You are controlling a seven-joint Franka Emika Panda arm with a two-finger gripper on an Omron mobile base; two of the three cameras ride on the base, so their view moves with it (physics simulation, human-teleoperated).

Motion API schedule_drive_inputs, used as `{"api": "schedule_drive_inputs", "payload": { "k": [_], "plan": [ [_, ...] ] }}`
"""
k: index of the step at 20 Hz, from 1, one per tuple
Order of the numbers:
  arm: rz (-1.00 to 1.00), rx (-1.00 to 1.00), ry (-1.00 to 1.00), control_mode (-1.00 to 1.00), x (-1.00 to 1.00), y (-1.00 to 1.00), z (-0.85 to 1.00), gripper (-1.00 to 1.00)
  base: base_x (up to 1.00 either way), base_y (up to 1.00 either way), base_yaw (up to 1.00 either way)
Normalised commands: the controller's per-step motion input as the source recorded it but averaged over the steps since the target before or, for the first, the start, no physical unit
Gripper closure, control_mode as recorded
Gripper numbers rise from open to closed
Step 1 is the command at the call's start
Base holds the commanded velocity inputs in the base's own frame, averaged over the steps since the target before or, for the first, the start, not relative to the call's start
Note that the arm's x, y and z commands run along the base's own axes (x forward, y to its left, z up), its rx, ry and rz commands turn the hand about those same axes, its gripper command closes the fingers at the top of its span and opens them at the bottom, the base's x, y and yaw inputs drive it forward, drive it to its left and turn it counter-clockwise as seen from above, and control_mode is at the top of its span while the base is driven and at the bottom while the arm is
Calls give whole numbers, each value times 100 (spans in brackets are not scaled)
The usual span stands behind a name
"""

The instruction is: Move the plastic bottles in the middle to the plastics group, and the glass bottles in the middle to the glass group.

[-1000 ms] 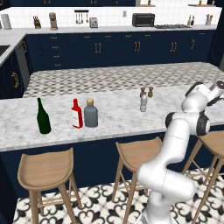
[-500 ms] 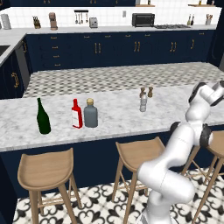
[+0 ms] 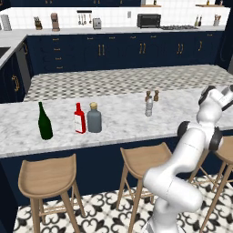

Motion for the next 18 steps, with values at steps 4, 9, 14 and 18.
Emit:
{"api": "schedule_drive_inputs", "payload": {
  "k": [4, 9, 14, 18],
  "plan": [
    [0, 0, 0, -100, 0, 0, 0, 100, 0, 0, 0],
    [0, 0, 0, -100, 0, 0, 0, -100, 0, 0, 0],
    [0, 0, 0, -100, 0, 0, 0, -100, 0, 0, 0],
    [0, 0, 0, -100, 0, 0, 1, -100, 0, 0, 0]
  ]
}}
